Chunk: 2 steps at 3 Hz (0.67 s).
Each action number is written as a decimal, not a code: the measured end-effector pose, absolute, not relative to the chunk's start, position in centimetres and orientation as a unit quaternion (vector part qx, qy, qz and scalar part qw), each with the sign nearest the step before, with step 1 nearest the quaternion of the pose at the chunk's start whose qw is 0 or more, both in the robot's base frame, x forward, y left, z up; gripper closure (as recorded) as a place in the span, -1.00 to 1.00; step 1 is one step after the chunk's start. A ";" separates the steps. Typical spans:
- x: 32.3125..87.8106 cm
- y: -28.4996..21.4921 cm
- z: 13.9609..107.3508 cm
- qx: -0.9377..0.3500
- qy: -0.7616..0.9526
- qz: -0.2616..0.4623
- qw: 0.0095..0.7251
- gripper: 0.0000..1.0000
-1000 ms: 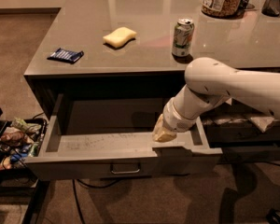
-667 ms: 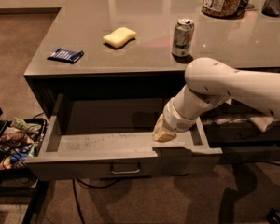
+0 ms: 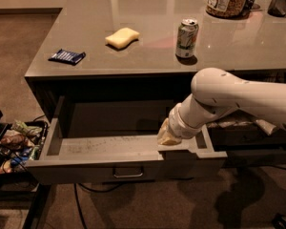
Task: Open top drawer
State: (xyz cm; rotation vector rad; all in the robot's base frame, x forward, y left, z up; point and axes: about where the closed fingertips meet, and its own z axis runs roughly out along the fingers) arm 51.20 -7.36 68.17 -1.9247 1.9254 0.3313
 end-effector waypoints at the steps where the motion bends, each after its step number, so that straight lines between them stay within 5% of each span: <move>1: 51.2 -7.4 68.2 -0.688 0.688 0.118 0.198 1.00; 2: 52.4 -7.3 67.2 -0.690 0.682 0.107 0.219 1.00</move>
Offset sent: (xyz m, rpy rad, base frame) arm 0.0340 0.0006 -0.0251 0.0385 -0.1256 -0.0001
